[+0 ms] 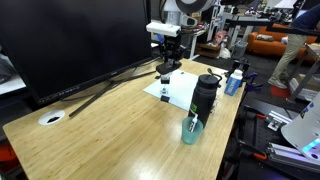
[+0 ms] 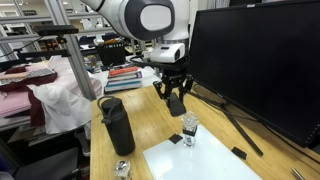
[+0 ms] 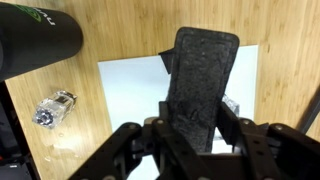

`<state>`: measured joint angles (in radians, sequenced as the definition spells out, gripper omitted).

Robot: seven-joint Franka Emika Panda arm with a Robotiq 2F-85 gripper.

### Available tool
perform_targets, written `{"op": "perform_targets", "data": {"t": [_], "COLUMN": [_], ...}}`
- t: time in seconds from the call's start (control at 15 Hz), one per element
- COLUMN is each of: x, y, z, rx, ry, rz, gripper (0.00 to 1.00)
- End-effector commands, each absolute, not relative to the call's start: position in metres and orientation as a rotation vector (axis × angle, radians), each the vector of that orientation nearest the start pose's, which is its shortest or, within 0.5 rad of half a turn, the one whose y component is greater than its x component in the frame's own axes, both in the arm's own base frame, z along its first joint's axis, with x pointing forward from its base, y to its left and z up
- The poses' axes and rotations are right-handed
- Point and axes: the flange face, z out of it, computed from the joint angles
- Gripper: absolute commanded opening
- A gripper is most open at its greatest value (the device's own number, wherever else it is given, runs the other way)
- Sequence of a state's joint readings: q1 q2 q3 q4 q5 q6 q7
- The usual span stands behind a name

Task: Put the duster on the whiteboard

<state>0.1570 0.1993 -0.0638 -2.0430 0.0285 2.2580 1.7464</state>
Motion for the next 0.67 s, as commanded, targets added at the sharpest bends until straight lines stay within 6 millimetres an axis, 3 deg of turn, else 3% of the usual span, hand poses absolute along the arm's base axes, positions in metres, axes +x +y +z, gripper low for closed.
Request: {"op": "perform_targets", "data": {"t": [0.0, 0.27, 0.6], "x": [0.564, 0.541, 0.517], "y": [0.042, 0.016, -0.032], "z": [0.356, 0.366, 0.376], "rx": [-2.041, -1.992, -1.834], "ry": [2.384, 2.421, 2.508], "rz": [0.013, 0.069, 0.135], "gripper": [0.25, 0.25, 0.25]}}
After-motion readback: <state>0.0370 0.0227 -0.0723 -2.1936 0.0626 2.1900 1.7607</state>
